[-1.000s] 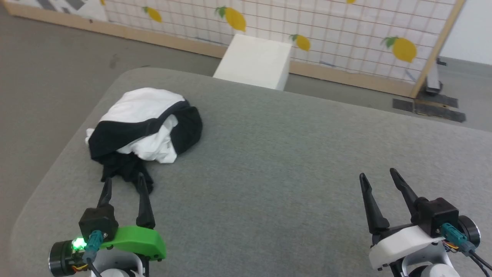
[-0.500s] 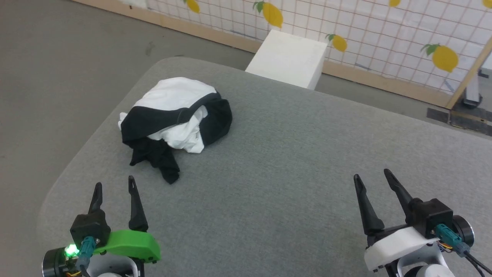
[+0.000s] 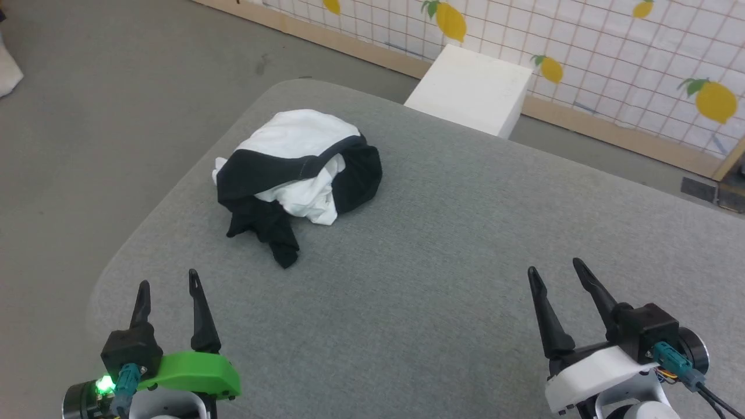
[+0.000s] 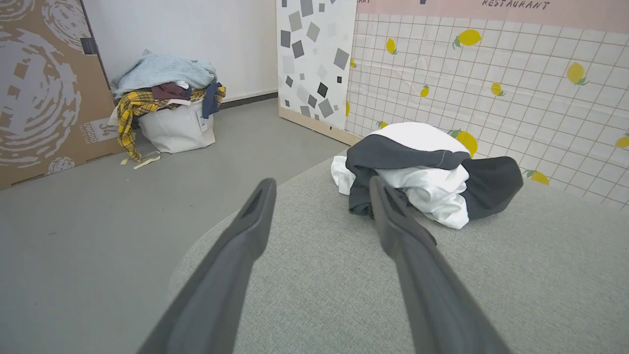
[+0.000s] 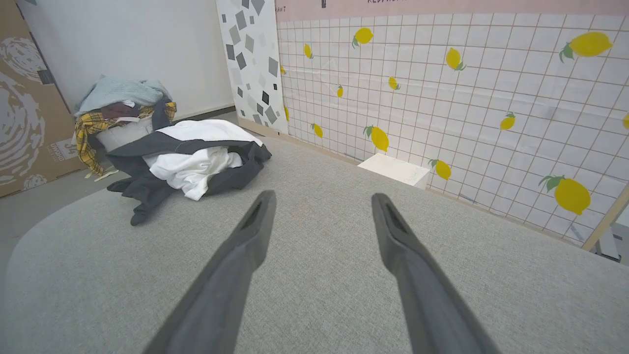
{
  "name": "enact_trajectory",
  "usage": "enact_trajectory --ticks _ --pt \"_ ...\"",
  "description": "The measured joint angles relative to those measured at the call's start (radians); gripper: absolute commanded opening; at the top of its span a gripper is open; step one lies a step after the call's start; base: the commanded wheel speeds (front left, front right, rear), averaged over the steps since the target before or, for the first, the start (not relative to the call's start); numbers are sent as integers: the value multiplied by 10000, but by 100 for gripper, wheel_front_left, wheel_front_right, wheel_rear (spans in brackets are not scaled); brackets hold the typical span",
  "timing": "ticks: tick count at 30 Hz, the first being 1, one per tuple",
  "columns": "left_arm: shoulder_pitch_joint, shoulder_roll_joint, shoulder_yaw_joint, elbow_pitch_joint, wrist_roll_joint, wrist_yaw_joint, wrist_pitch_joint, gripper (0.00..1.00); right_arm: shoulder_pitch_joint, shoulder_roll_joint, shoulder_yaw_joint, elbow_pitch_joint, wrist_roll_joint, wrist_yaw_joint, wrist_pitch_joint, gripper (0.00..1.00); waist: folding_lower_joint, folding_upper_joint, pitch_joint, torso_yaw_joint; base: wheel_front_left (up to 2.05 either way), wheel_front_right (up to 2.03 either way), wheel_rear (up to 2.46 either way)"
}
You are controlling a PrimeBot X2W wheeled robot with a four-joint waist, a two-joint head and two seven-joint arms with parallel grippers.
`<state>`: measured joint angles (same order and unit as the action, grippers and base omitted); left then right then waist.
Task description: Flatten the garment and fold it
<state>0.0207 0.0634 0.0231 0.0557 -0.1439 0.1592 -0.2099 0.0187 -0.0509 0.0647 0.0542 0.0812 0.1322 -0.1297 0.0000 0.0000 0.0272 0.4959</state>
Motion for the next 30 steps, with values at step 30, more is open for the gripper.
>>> enact_trajectory --ticks 30 --pt "-1203 -54 265 851 -1377 -341 -476 100 -485 12 174 -267 -79 0 71 100 0 0 788 826 0 0 0"
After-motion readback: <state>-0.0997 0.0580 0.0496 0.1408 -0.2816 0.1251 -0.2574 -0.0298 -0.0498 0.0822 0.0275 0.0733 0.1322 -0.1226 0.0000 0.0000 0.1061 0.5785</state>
